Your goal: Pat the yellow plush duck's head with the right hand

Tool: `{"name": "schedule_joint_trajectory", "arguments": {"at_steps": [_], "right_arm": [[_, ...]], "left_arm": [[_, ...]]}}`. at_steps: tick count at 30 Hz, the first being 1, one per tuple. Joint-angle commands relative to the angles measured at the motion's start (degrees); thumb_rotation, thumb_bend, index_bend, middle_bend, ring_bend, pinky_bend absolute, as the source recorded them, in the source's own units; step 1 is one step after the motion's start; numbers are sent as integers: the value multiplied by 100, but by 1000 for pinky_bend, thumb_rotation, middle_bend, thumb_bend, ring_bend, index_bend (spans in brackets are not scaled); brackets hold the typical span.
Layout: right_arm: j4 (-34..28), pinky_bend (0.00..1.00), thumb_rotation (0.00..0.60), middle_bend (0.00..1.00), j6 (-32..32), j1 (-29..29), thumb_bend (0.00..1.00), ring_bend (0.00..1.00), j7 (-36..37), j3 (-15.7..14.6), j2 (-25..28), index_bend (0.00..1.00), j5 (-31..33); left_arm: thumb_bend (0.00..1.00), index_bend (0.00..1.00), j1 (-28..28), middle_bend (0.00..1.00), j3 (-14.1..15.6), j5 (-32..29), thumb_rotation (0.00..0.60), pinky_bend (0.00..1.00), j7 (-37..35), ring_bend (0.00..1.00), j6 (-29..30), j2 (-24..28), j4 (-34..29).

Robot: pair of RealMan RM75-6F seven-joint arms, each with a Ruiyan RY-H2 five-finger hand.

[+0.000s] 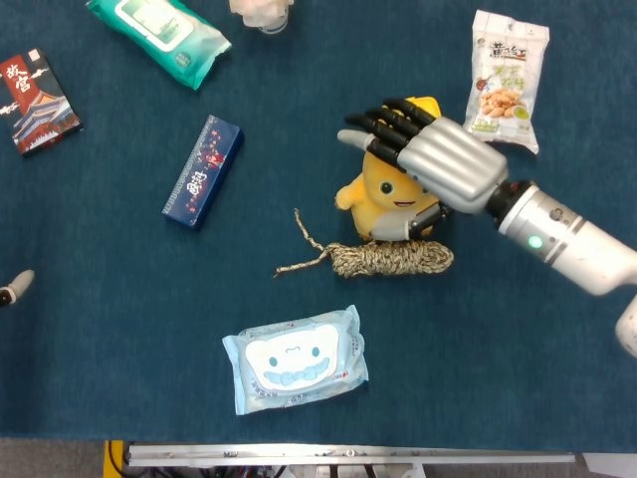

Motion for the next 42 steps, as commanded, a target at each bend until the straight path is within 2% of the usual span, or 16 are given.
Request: {"name": "schedule_joint_trajectory", "arguments": {"at_steps": [1, 12, 27, 35, 42], "right_arm": [[114, 0, 79, 78, -89, 49, 0, 0, -50, -43, -86, 21, 26], [637, 0, 80, 78, -293, 109, 0, 0, -158, -62, -353, 21, 346], [1016, 0, 79, 78, -309, 93, 0, 0, -37, 94, -347, 21, 713], [597, 0, 79, 78, 67, -17, 0, 0, 88, 202, -10, 21, 526], [164, 0, 79, 78, 254, -75, 0, 0, 160, 122, 185, 21, 207]], "left_arm": [[27, 155, 7, 67, -2, -11, 521, 0, -10, 8, 3, 2, 6], [27, 155, -2, 67, -6, -19, 522, 0, 5, 8, -26, -8, 29], [27, 155, -5, 67, -3, -7, 521, 0, 35, 8, -34, -27, 21], [27, 155, 3, 67, -16, -4, 520, 0, 16, 8, -11, -6, 15], [27, 155, 3, 67, -12, -1, 520, 0, 28, 8, -16, -11, 15]]}}
